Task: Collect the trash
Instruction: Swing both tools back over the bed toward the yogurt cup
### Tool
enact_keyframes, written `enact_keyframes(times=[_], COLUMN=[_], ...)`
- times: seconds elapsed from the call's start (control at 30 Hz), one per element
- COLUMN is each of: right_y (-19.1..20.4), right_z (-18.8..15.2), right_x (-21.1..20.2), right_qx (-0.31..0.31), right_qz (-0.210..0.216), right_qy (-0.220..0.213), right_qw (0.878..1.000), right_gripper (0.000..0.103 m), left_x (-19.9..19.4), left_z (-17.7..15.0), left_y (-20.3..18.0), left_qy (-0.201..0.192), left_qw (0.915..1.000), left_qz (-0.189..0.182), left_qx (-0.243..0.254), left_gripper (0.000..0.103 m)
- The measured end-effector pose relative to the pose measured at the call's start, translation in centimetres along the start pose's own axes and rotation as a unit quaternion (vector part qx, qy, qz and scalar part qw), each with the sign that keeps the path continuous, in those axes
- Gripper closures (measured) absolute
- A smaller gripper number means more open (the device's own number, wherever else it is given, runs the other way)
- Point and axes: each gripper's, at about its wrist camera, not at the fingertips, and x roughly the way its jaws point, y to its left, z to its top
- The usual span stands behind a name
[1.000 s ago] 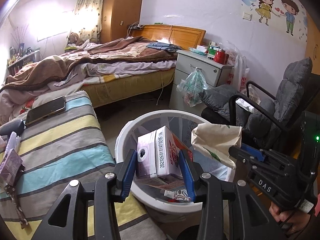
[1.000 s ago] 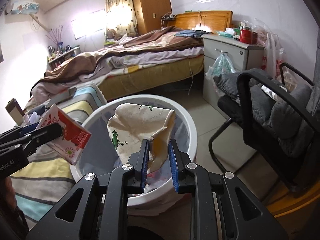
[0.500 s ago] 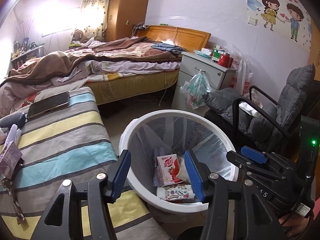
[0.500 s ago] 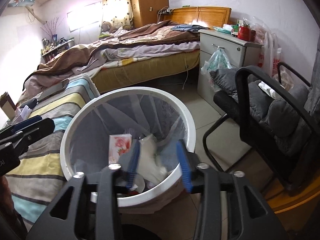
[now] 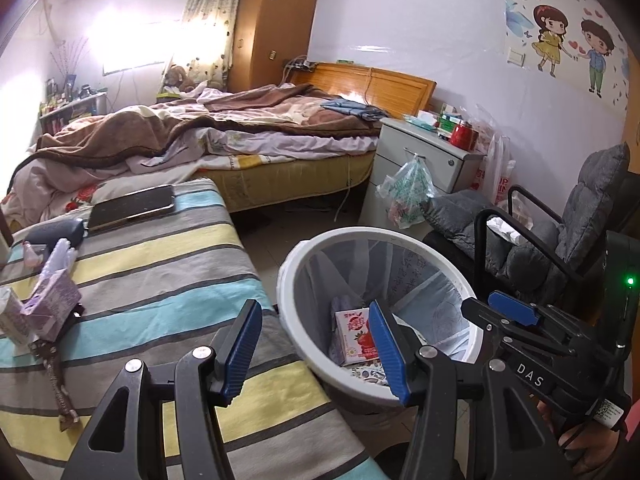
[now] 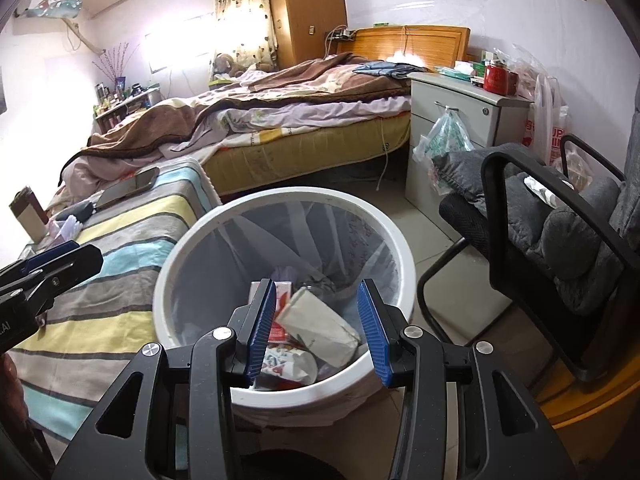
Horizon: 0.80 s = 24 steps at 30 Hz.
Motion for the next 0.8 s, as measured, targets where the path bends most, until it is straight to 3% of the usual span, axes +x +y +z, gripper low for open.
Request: enact_keyframes(times=[0.1,0.5,0.8], right_y=[0.7,3.7,6.9], right_z=[-0.1,0.0,0.1], right_x=[-0.3,-1.0,-1.0], right_qx=[-0.006,-0.021,-0.04], right_qz=[0.003,0.021,0.045], right_qy=[-0.004,-0.019,-0.028], right_qw=[1.0,0.999,0.998], right_gripper=[0.058,0.058,0.058], left_x=[-1.2,-4.2,-6.5], left_z=[-0.3,-1.0,-1.9], left_y=[0.6,3.8,7.1], left_qy=[-0.011,-0.028,-0.036], left_qw=[0.9997,0.9989,0.9965], left_qz=[0.02,0.031,0.062], left_qx=[0.001,-0.023,-0.042], left_gripper=[0.048,0.048,0.048])
